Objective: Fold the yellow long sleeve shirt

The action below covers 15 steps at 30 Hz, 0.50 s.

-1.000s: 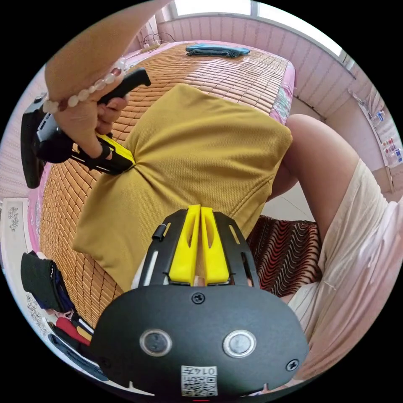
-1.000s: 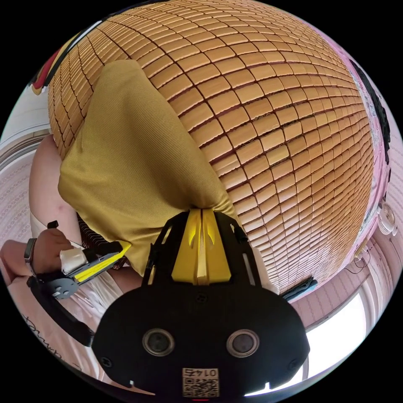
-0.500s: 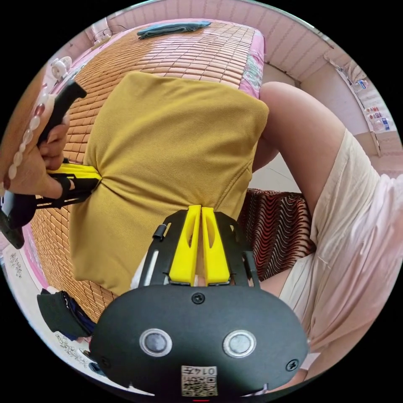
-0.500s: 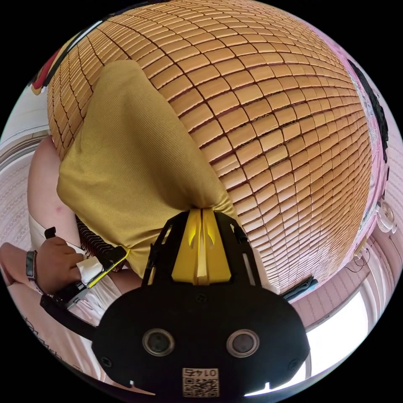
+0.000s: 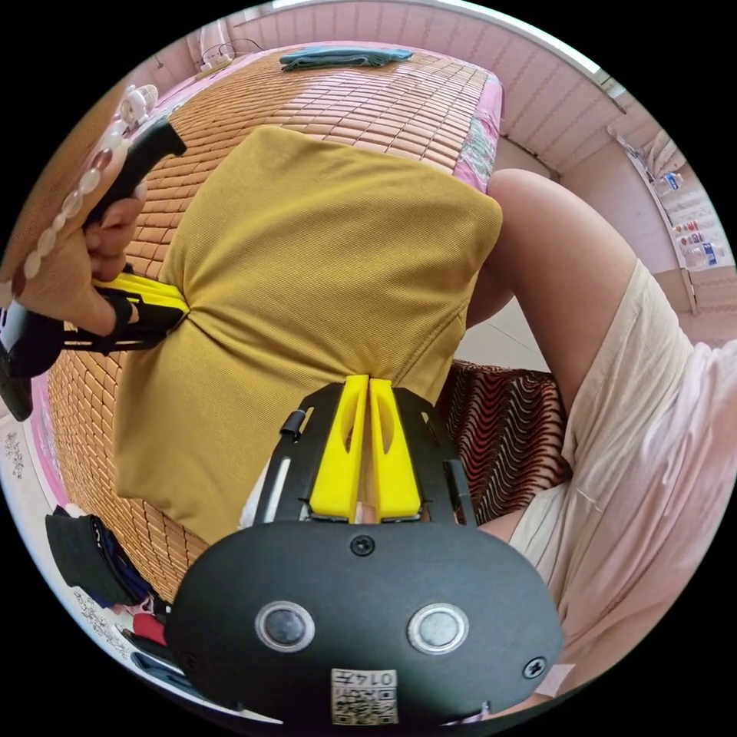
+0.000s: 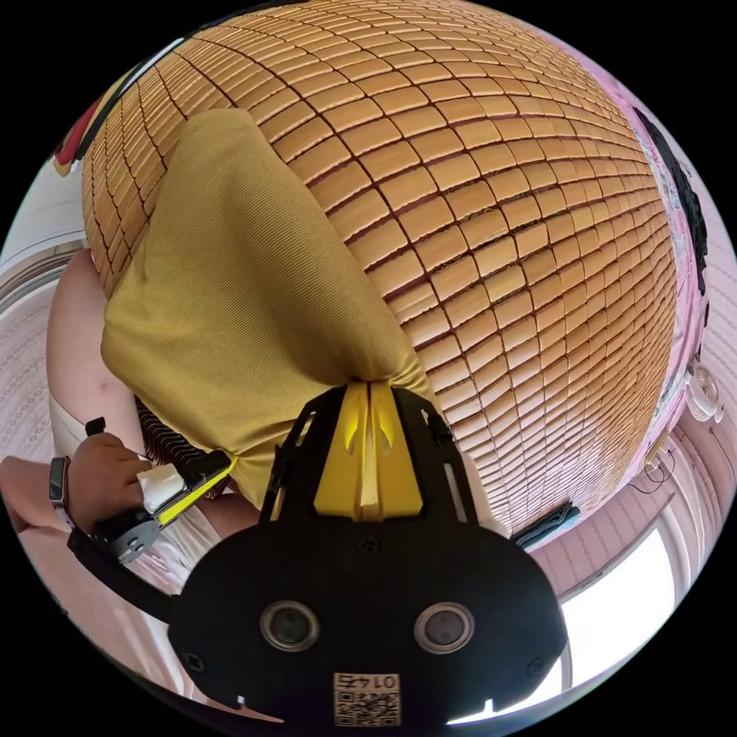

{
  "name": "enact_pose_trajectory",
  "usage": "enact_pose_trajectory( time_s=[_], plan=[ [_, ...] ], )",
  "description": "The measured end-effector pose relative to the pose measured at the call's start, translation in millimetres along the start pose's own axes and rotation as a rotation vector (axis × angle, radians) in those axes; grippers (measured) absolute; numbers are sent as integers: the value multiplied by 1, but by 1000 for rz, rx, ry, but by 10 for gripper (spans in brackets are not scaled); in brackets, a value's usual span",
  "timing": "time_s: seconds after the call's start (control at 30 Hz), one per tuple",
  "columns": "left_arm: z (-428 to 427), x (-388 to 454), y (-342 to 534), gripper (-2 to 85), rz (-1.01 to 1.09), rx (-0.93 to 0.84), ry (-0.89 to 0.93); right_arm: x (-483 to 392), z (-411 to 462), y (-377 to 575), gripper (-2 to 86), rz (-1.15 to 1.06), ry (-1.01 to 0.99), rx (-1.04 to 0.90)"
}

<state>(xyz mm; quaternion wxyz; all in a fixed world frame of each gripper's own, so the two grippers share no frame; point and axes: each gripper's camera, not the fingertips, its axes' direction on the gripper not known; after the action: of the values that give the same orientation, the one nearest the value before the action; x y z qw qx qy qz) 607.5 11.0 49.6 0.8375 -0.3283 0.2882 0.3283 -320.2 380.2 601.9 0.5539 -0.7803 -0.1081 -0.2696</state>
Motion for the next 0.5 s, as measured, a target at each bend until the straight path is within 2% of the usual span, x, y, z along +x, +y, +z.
enact_pose_trajectory(
  time_s=[0.13, 0.23, 0.3, 0.37, 0.43, 0.5],
  plan=[
    [-4, 0, 16, -10, -87, 29, 24, 13, 5, 41, -9, 93, -78, 102],
    [-18, 15, 45, -10, -158, 113, -19, 29, 6, 104, -8, 188, -194, 323],
    [-25, 26, 67, -10, -178, 188, -15, 43, 13, 181, -5, 383, -299, 541],
    [-31, 34, 87, -9, -188, 276, -18, 44, 28, 247, 2, 477, -356, 672],
    [-38, 39, 106, -9, -240, 356, -3, 38, 52, 308, 20, 541, -374, 710],
    [-44, 41, 114, -7, -267, 412, 27, 26, 89, 375, 59, 619, -356, 654]
  ],
)
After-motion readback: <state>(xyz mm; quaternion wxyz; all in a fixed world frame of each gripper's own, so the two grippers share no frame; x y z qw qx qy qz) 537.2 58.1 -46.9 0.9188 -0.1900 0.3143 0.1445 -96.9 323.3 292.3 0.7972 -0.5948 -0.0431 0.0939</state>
